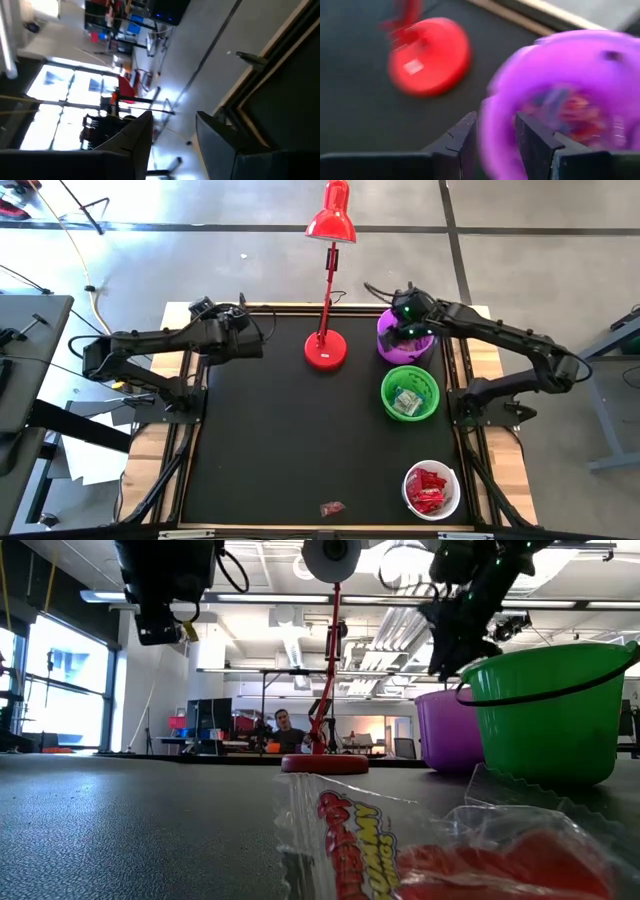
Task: Organize candy in baskets
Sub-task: Put the red gummy into the violet bucket
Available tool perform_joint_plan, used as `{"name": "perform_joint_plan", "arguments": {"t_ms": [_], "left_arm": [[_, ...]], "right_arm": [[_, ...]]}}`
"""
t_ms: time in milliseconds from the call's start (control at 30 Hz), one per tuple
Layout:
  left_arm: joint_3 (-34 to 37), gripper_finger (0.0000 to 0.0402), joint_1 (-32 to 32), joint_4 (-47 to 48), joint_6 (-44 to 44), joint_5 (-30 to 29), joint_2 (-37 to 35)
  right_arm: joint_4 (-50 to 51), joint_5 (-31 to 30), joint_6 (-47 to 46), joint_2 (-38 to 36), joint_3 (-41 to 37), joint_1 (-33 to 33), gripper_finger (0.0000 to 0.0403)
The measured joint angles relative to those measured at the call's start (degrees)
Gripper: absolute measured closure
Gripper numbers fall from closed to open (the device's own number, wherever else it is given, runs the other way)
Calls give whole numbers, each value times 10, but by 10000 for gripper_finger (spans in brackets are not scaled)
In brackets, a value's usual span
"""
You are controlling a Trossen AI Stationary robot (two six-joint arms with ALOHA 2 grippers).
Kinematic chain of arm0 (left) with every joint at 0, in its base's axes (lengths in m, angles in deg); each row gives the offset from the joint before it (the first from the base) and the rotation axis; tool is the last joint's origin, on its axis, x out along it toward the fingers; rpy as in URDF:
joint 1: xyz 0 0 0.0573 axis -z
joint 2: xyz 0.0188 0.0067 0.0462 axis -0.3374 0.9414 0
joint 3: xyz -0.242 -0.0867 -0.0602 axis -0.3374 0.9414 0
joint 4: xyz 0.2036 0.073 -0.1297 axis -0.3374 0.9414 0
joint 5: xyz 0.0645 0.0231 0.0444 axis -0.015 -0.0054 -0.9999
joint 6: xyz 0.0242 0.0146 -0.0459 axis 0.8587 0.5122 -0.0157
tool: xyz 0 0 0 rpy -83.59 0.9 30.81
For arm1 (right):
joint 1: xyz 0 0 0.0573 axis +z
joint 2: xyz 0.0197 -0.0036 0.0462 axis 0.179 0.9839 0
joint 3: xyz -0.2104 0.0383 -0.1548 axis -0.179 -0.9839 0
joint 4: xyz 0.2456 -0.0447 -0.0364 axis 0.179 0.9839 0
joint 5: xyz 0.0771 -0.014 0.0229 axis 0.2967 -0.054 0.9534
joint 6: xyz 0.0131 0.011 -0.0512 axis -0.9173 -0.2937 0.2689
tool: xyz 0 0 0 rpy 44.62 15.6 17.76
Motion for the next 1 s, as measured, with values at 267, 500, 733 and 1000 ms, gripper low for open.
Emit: {"name": "perform_joint_plan", "arguments": {"t_ms": [267,500,733,1000], "left_arm": [[0,266,-7,-26,-99,114,0],[0,266,-3,-67,-122,251,0],[0,266,52,-167,-65,357,0],[0,266,163,-372,79,434,0]], "right_arm": [[52,81,-18,-10,17,85,300],[29,83,-94,-8,16,227,304],[22,27,-184,0,15,369,304],[-39,-60,-289,16,15,482,304]]}}
